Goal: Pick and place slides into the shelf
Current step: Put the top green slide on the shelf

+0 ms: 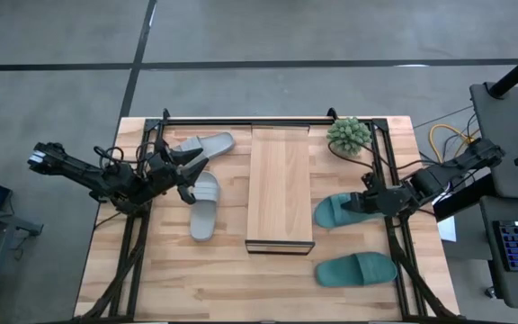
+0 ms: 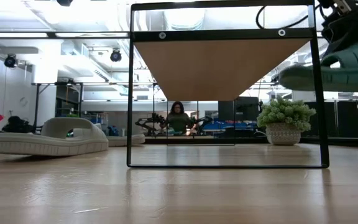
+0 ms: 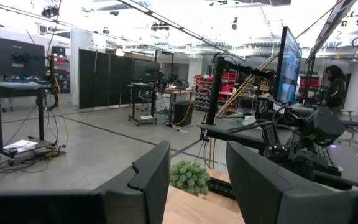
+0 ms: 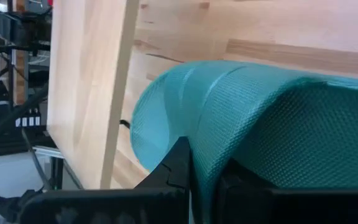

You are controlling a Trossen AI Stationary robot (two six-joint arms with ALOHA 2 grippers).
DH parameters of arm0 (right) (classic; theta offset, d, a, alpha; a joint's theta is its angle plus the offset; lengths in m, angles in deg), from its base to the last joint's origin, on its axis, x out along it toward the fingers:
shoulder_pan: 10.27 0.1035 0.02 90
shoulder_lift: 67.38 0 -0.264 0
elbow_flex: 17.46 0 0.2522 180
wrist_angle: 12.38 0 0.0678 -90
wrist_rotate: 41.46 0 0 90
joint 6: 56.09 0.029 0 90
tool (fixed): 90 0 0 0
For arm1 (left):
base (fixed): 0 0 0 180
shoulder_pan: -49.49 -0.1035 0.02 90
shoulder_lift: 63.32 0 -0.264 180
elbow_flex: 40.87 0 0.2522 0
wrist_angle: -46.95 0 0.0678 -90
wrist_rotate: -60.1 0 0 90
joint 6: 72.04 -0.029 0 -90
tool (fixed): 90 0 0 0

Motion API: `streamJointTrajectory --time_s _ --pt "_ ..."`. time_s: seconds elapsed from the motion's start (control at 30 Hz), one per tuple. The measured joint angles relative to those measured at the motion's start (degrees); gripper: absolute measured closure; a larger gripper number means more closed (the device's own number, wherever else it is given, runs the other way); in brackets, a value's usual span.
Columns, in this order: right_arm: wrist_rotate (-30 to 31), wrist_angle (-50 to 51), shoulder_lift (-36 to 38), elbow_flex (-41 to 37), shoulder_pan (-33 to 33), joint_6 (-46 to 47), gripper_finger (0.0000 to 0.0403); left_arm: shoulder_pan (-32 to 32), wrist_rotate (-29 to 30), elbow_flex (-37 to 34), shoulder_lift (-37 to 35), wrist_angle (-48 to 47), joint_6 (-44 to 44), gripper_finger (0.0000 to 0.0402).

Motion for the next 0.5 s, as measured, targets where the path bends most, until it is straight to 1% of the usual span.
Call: streamJointTrajectory --time_s 0.5 --pt "1.5 1.3 0.0 3.4 0.0 -0.3 0.0390 0.0 0.0 0.0 0.8 1.1 0.0 0.0260"
